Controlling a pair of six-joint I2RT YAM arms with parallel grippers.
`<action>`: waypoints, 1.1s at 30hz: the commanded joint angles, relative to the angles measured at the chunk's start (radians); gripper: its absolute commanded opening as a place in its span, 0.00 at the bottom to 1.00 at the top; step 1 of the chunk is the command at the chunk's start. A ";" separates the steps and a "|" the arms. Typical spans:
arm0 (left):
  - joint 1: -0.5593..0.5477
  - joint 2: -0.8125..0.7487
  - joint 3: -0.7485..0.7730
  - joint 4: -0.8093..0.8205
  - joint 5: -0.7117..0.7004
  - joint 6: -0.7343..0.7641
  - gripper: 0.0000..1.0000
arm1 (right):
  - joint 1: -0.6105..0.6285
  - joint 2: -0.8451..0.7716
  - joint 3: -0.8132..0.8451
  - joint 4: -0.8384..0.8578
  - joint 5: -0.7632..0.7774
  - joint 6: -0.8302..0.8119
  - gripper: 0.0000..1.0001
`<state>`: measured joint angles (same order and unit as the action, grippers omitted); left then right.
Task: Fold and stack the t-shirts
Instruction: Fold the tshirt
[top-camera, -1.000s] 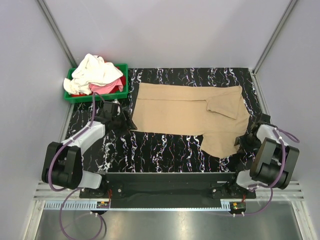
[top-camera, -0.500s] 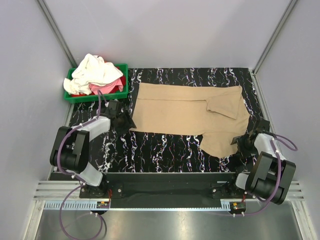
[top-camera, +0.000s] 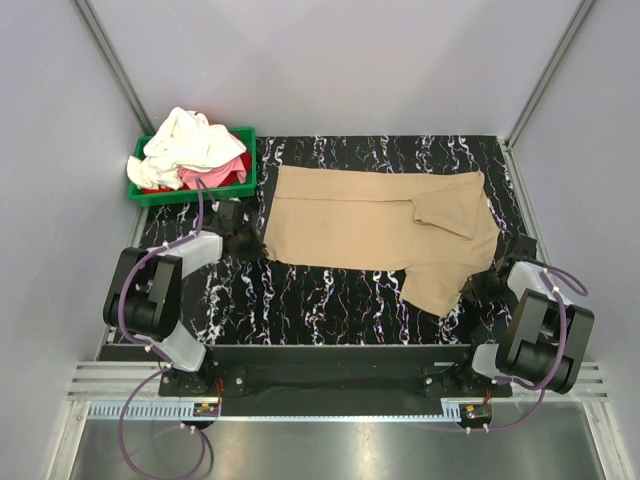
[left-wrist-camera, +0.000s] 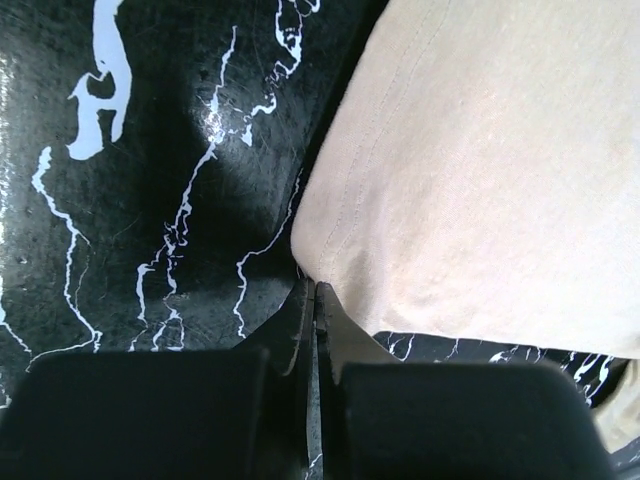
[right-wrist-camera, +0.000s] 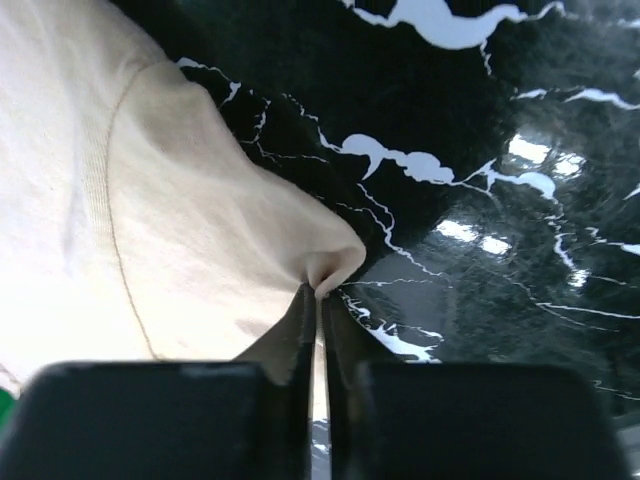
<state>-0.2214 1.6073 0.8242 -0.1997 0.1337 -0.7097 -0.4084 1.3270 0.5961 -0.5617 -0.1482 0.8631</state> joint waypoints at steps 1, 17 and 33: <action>-0.007 -0.062 -0.003 0.042 0.020 -0.002 0.00 | 0.006 -0.006 0.033 -0.027 0.110 -0.035 0.00; -0.131 -0.267 -0.103 -0.108 -0.043 -0.025 0.05 | -0.001 -0.095 0.136 -0.185 0.276 -0.125 0.01; -0.272 -0.102 0.420 0.063 0.187 -0.085 0.55 | -0.001 0.168 0.498 0.063 -0.097 -0.329 0.43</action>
<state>-0.4549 1.3991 1.1656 -0.2790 0.2356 -0.7471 -0.4080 1.3628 0.9573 -0.6258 -0.1127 0.6273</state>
